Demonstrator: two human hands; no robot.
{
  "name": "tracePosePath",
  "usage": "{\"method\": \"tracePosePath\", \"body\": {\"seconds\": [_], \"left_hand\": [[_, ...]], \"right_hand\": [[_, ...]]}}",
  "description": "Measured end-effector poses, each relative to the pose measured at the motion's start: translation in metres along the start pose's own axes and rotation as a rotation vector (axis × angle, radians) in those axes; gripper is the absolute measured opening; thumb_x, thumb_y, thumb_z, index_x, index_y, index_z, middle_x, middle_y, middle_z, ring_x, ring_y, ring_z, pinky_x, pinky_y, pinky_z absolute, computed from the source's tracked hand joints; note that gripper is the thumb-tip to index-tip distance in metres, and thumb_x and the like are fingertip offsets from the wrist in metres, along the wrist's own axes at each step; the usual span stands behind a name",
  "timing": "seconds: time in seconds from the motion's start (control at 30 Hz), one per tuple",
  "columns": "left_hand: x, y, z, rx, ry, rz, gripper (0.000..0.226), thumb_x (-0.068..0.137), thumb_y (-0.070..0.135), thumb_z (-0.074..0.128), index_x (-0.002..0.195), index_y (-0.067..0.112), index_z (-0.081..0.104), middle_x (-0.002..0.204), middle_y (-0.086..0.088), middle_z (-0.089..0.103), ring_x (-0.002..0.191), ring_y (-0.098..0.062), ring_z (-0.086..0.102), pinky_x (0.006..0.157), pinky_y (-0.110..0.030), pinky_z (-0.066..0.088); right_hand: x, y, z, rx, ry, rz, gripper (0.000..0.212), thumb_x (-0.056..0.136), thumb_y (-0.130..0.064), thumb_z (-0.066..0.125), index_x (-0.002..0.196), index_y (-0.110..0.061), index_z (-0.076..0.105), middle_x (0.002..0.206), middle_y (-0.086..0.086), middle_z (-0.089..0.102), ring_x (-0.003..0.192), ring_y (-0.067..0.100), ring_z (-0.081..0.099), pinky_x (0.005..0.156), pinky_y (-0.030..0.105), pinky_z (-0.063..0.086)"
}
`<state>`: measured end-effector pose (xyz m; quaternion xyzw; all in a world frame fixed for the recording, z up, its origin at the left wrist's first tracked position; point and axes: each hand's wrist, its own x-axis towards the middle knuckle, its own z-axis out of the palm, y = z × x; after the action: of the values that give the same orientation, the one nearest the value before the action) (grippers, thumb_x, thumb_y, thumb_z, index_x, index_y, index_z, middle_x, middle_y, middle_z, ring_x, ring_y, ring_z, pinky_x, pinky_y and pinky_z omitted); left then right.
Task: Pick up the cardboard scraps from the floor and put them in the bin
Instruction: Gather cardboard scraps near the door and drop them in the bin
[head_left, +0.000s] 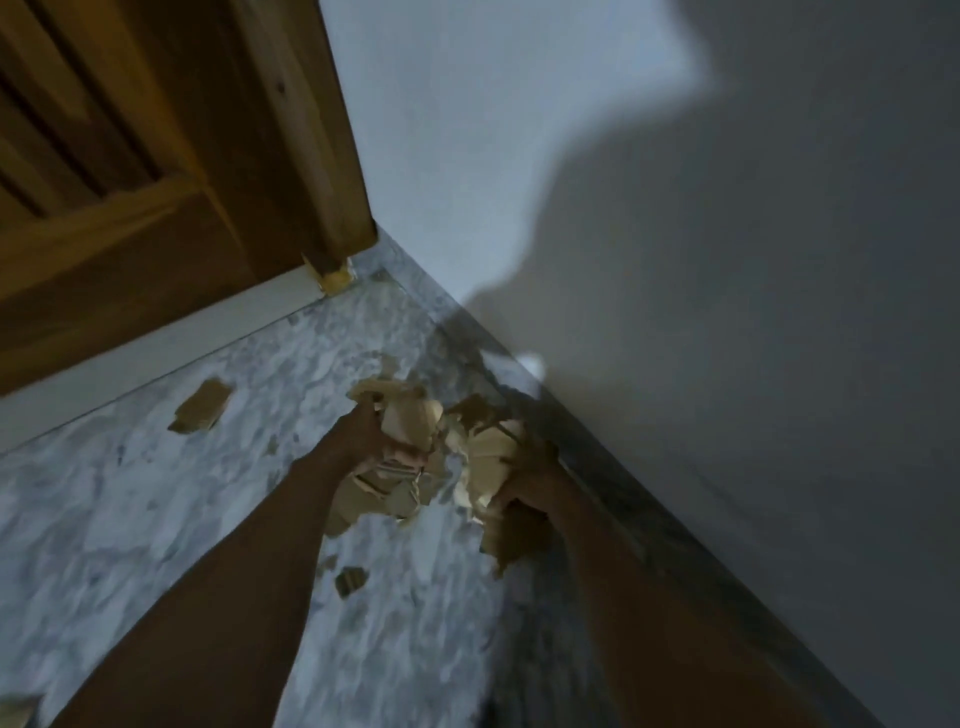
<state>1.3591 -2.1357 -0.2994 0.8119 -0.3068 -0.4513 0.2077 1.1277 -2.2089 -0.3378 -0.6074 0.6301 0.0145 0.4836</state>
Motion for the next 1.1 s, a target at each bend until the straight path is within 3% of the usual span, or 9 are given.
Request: {"method": "tracePosePath", "body": {"seconds": [0.23,0.37,0.47,0.67,0.8,0.87,0.93,1.03,1.1], "left_hand": [[0.062,0.056,0.037,0.230,-0.077,0.162,0.124,0.052,0.044,0.095,0.152,0.012,0.029,0.151,-0.008,0.045,0.134,-0.030,0.046,0.098,-0.033,0.045],[0.072,0.066,0.062,0.363,-0.102,0.134,0.105,0.049,0.054,0.092,0.135,0.008,0.052,0.135,-0.011,0.056,0.111,-0.028,0.060,0.081,-0.035,0.055],[0.071,0.064,0.076,0.399,-0.033,0.121,0.111,0.055,0.053,0.091,0.141,0.004,0.042,0.142,-0.016,0.036,0.119,-0.032,0.051,0.072,-0.032,0.048],[0.062,0.054,0.076,0.214,-0.054,0.115,0.108,0.056,0.043,0.094,0.143,0.005,0.043,0.131,-0.011,0.060,0.117,-0.028,0.058,0.076,-0.030,0.048],[0.053,0.014,0.029,-0.169,-0.044,0.057,0.078,0.055,0.027,0.097,0.120,0.001,0.063,0.117,-0.009,0.069,0.112,-0.027,0.065,0.081,-0.036,0.055],[0.041,-0.020,0.001,-0.279,-0.013,0.003,0.087,0.036,0.044,0.100,0.108,0.003,0.073,0.109,-0.012,0.075,0.106,-0.029,0.070,0.085,-0.044,0.058],[0.023,-0.052,-0.022,-0.189,-0.010,-0.057,0.099,0.016,0.060,0.096,0.099,0.010,0.076,0.099,-0.008,0.078,0.097,-0.025,0.072,0.091,-0.043,0.057],[-0.020,-0.078,-0.048,0.108,-0.013,-0.139,0.113,0.027,0.063,0.093,0.120,0.013,0.053,0.112,-0.003,0.066,0.101,-0.024,0.064,0.090,-0.046,0.056],[-0.041,-0.086,-0.056,0.300,-0.027,-0.202,0.116,0.035,0.062,0.093,0.130,0.022,0.039,0.118,-0.001,0.057,0.105,-0.025,0.058,0.088,-0.045,0.054]], "right_hand": [[0.021,-0.001,0.031,-0.234,0.125,0.208,0.081,0.095,-0.036,0.053,0.155,-0.016,0.001,0.159,0.016,0.013,0.145,0.036,0.017,0.114,0.055,0.020],[0.023,0.000,0.018,-0.244,0.128,0.156,0.094,0.080,-0.029,0.074,0.149,-0.014,0.012,0.145,0.015,0.036,0.133,0.035,0.039,0.106,0.051,0.035],[0.020,0.013,0.009,-0.066,0.085,0.210,0.116,0.065,-0.019,0.087,0.151,-0.014,0.010,0.135,0.012,0.053,0.124,0.035,0.052,0.098,0.045,0.048],[0.007,0.015,0.001,-0.062,0.005,0.152,0.093,0.068,-0.027,0.086,0.147,-0.015,0.037,0.144,0.009,0.051,0.130,0.028,0.051,0.103,0.036,0.047],[0.006,-0.008,-0.017,-0.027,-0.005,0.047,0.085,0.072,-0.005,0.083,0.145,-0.001,0.040,0.145,0.014,0.049,0.128,0.029,0.051,0.106,0.042,0.044],[0.013,-0.036,-0.016,0.143,-0.001,-0.071,0.063,0.085,0.004,0.069,0.142,0.004,0.043,0.140,0.017,0.052,0.123,0.028,0.053,0.109,0.040,0.041],[0.027,-0.065,-0.001,0.123,-0.071,-0.170,0.055,0.091,0.010,0.057,0.142,0.001,0.040,0.135,0.017,0.053,0.124,0.028,0.052,0.098,0.030,0.042],[0.033,-0.112,0.027,-0.167,-0.194,-0.285,0.075,0.067,0.006,0.080,0.132,-0.006,0.044,0.116,0.007,0.057,0.110,0.024,0.057,0.072,0.025,0.046],[0.033,-0.140,0.038,-0.276,-0.265,-0.305,0.093,0.059,0.000,0.085,0.140,-0.006,0.039,0.129,0.006,0.055,0.118,0.024,0.054,0.073,0.025,0.048]]}}
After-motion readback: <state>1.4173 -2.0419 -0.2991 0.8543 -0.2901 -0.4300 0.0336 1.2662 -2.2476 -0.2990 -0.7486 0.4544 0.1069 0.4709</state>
